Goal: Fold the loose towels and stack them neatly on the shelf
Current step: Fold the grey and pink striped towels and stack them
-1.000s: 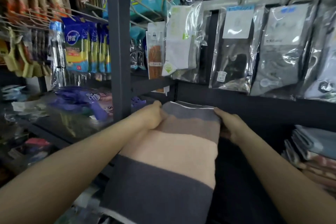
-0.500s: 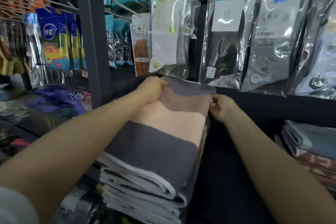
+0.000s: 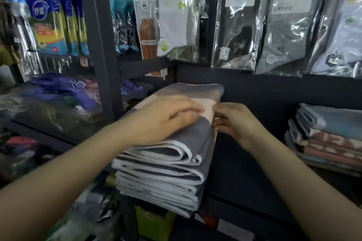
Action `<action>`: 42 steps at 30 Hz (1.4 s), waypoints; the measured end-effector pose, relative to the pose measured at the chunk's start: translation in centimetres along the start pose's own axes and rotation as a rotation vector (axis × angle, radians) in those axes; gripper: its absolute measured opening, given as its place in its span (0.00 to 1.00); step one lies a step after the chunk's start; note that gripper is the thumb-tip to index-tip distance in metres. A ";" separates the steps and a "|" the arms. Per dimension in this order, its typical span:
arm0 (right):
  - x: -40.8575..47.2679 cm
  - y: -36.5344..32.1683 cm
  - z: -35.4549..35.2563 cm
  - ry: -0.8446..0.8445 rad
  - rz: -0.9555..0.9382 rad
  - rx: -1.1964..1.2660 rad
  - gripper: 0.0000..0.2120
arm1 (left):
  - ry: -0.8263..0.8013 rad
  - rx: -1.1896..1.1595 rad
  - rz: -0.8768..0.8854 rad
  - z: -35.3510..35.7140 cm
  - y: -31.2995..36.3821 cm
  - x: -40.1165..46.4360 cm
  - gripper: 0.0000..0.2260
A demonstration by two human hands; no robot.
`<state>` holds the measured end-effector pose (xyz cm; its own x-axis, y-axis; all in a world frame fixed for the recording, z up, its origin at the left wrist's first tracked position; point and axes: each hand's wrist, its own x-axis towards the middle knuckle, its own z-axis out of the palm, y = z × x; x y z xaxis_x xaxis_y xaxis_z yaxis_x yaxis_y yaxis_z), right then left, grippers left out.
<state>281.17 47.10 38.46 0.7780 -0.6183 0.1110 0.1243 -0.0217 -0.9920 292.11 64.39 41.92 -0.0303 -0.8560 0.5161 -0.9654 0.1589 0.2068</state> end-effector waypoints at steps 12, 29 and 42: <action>-8.8 4.0 2.3 -0.054 -0.863 -1.261 0.19 | 0.416 0.091 -0.218 3.1 -0.8 -4.6 0.06; 0.2 0.6 0.1 0.422 -0.252 -0.203 0.11 | 0.175 -0.008 -0.126 0.7 -1.5 -2.4 0.23; 13.6 -0.2 0.2 0.548 -0.120 -0.060 0.13 | 0.028 0.205 -0.344 1.2 -6.2 2.1 0.29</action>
<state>291.88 38.81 40.15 0.3252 -0.9260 0.1919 0.1446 -0.1518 -0.9778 297.71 61.07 40.73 0.3081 -0.8280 0.4686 -0.9497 -0.2387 0.2026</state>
